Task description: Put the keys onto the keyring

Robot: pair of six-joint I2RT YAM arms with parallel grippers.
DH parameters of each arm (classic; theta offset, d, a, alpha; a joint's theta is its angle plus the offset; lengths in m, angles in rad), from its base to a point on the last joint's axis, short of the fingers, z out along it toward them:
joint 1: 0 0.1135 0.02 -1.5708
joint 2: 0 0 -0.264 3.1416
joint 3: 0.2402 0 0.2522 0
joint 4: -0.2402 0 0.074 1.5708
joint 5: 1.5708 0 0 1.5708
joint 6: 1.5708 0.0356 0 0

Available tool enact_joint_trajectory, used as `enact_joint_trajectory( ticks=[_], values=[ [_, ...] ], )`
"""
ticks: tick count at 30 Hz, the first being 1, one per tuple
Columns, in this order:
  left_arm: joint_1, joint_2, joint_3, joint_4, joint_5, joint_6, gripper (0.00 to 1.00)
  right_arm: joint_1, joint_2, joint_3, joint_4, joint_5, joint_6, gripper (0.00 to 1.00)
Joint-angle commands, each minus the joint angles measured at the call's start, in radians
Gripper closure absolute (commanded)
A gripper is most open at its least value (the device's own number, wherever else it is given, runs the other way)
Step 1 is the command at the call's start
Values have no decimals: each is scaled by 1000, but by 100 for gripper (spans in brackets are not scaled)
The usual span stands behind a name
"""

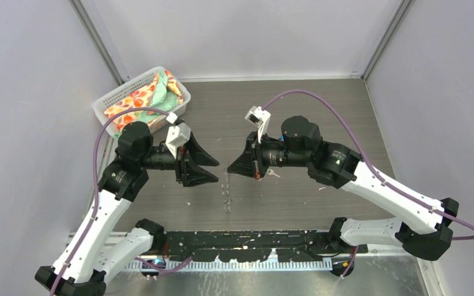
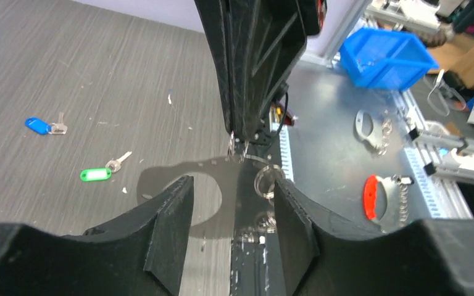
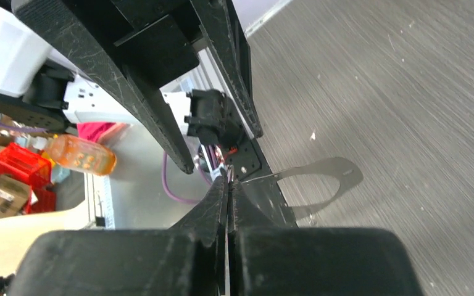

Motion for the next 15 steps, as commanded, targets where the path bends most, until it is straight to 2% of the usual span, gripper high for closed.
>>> enact_joint_trajectory(
  ticks=[1,5,8,15],
  values=[
    [0,8,64,-244,39,281,47,5,51,201,-319,-18,-133,99],
    [-2,42,73,-275,62,338,49,5,138,341,-507,-35,-192,99],
    [-2,70,69,-227,77,312,51,6,192,428,-590,-40,-229,99],
    [-20,107,53,-76,102,197,54,8,252,497,-629,-80,-258,99]
  ],
)
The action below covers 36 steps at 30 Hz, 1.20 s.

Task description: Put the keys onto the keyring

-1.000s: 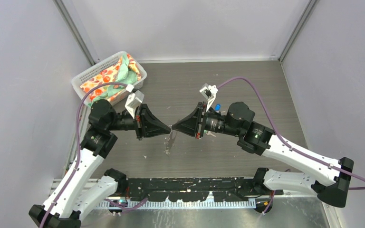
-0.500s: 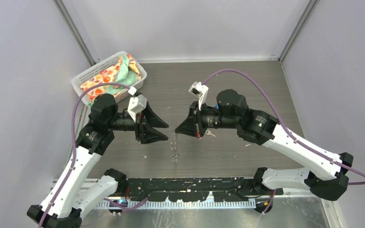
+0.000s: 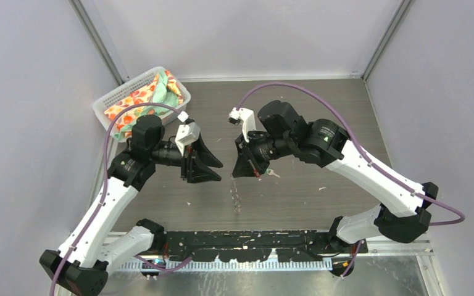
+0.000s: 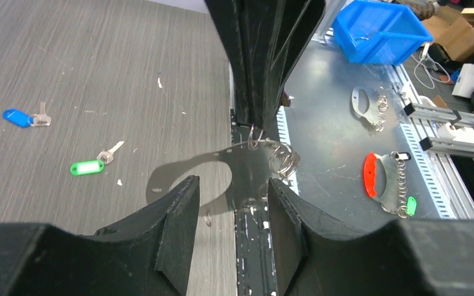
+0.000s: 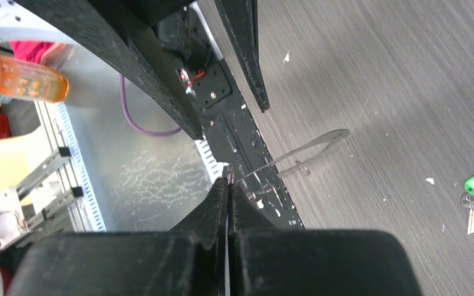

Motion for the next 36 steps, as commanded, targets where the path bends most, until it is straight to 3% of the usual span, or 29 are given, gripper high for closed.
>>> enact_joint_trajectory(
  ticks=[1,14,24,28,36],
  values=[
    [-22,9,12,102,54,-49,55,8,8,61,-31,-57,-39,99],
    [-54,27,2,97,75,-76,57,16,74,98,45,-114,-64,99],
    [-54,29,31,-55,76,74,89,14,88,120,35,-127,-86,99],
    [-54,28,29,-31,87,58,99,15,92,124,38,-138,-86,99],
    [-54,27,14,73,100,-39,98,19,95,102,90,-153,-73,99]
  ],
)
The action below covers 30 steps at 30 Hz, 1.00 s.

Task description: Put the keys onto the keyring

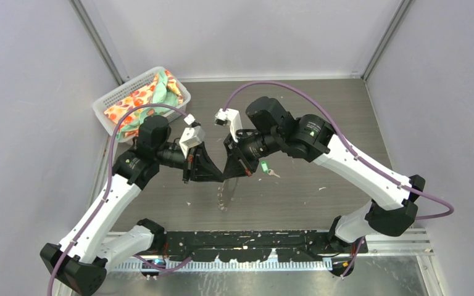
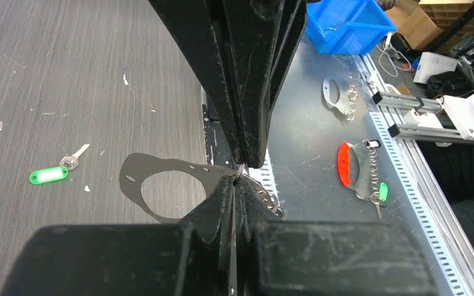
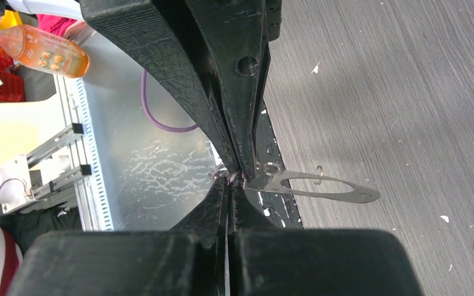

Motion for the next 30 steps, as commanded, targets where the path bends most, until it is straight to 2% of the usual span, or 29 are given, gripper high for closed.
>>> enact_joint_trajectory(
  ticks=[1,6,14,15,18,20,21,25,30],
  values=[
    [-3,-6,16,75,40,-38,98,9,-9,20,97,-37,4,99],
    [-3,-9,16,82,54,-50,94,10,-2,9,109,-38,7,99],
    [-3,-13,19,63,81,-15,100,11,-11,-16,134,-38,14,99],
    [-3,-15,20,70,85,-14,100,10,-10,-16,135,-37,18,96],
    [-3,-40,16,60,77,44,100,8,-24,-18,138,-13,37,76],
    [-3,-60,22,3,58,161,100,4,-52,-30,149,12,47,62],
    [-3,-69,28,-23,47,239,100,-3,-74,-45,161,18,55,59],
    [-3,-73,55,-23,20,303,100,-35,-183,-108,226,50,95,53],
    [-3,-111,22,119,28,234,100,-58,-351,-240,355,106,149,53]
  ],
)
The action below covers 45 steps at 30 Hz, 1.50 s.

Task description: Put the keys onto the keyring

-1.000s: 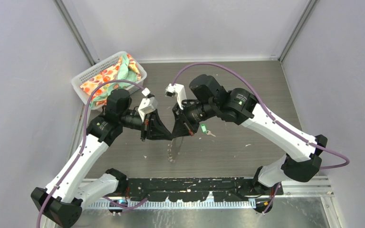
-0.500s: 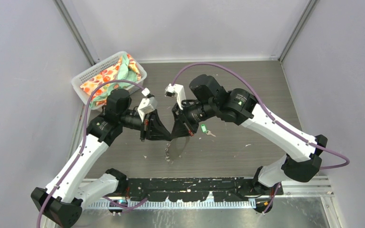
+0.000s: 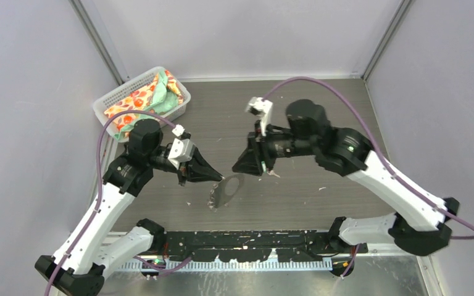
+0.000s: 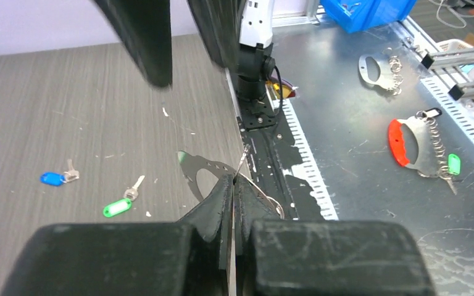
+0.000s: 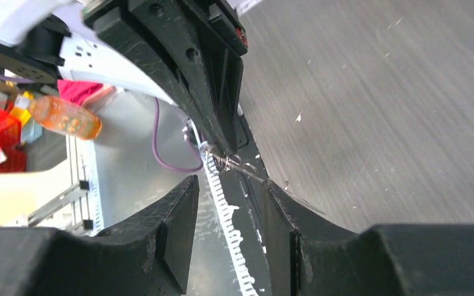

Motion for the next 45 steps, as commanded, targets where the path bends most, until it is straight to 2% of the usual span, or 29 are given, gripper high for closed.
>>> enact_joint_trajectory(
  ticks=[1,5,9,11,14,20,34,38,43,45],
  values=[
    [-3,-49,6,159,19,-21,100,-11,-188,-122,204,56,67,53],
    [-3,-43,0,270,28,-171,100,-11,-297,-280,361,29,88,55],
    [-3,-33,-48,549,-36,-519,100,-11,-312,-353,474,34,110,55],
    [-3,-32,-55,565,-88,-624,100,-11,-308,-371,539,36,124,55],
    [-3,-28,-50,558,-133,-684,100,-11,-303,-408,664,34,162,55],
    [-3,-26,-50,602,-162,-746,100,-11,-280,-466,818,47,218,55],
    [-3,-37,-60,625,-195,-777,100,-12,-239,-473,819,56,222,68],
    [-2,-35,-63,626,-213,-774,100,-11,-253,-483,803,64,222,77],
    [-3,-30,-65,628,-220,-765,100,-12,-259,-480,749,98,218,94],
    [-3,-29,-61,628,-227,-767,100,-12,-262,-475,712,106,206,95]
  ],
)
